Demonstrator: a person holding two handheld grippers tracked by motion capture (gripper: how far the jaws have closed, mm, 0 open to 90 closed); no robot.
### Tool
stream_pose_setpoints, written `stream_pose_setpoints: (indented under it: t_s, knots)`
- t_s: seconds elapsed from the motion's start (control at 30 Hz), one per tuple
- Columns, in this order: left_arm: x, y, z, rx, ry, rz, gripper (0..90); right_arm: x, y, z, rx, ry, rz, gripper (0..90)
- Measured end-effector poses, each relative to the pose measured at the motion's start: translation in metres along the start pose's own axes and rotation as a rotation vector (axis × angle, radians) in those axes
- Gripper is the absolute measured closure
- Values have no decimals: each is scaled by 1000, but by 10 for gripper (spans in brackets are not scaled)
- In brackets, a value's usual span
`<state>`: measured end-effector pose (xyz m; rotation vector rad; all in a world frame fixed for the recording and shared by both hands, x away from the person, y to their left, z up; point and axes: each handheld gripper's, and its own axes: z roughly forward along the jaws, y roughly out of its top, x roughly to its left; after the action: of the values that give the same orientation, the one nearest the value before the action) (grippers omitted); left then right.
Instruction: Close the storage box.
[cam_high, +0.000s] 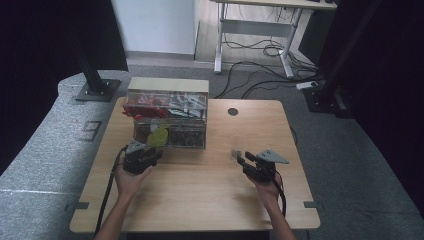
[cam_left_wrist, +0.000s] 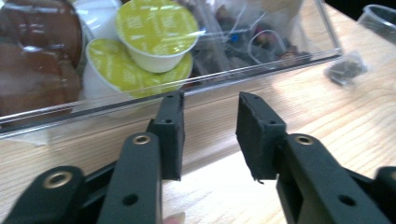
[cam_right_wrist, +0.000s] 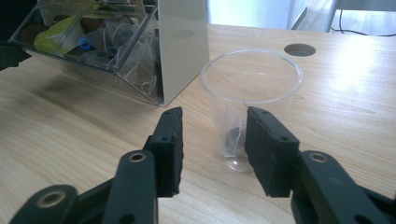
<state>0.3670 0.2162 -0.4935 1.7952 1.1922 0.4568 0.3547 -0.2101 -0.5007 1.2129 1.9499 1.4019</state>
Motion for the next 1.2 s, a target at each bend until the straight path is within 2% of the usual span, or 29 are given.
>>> stream_pose_setpoints:
  t_s: [0.17,0.2,0.33,0.63,0.8,0.83,0.87,1.0,1.03,1.1,1.2]
  knots:
    - [-11,-5,-7,-13,-18,50,530,0,-3,-9,11,6,-10,478]
    - [-11,-5,-7,-13,-18,50,516,-1,-4,-11,15,5,-12,463]
    - [-20,-13,-11,6,-33,78,471,-2,-8,-19,25,-15,-6,409]
    - [-29,-34,-16,43,-57,93,414,-3,-28,-43,51,-39,-12,338]
    - [-30,-47,-18,85,-46,109,404,-9,-42,-50,82,-50,6,329]
    - [-30,-50,-18,100,-43,108,402,-13,-49,-52,106,-61,16,329]
    - [-28,-56,-17,127,-31,110,400,-15,-53,-52,116,-67,21,329]
    - [-25,-65,-16,149,-12,106,400,-21,-63,-48,157,-81,36,329]
    - [-23,-67,-15,163,4,109,398,-22,-64,-47,165,-79,42,329]
    - [-22,-68,-15,164,25,117,399,-20,-65,-43,182,-73,35,329]
    - [-20,-68,-16,164,27,115,400,-17,-66,-39,201,-67,17,329]
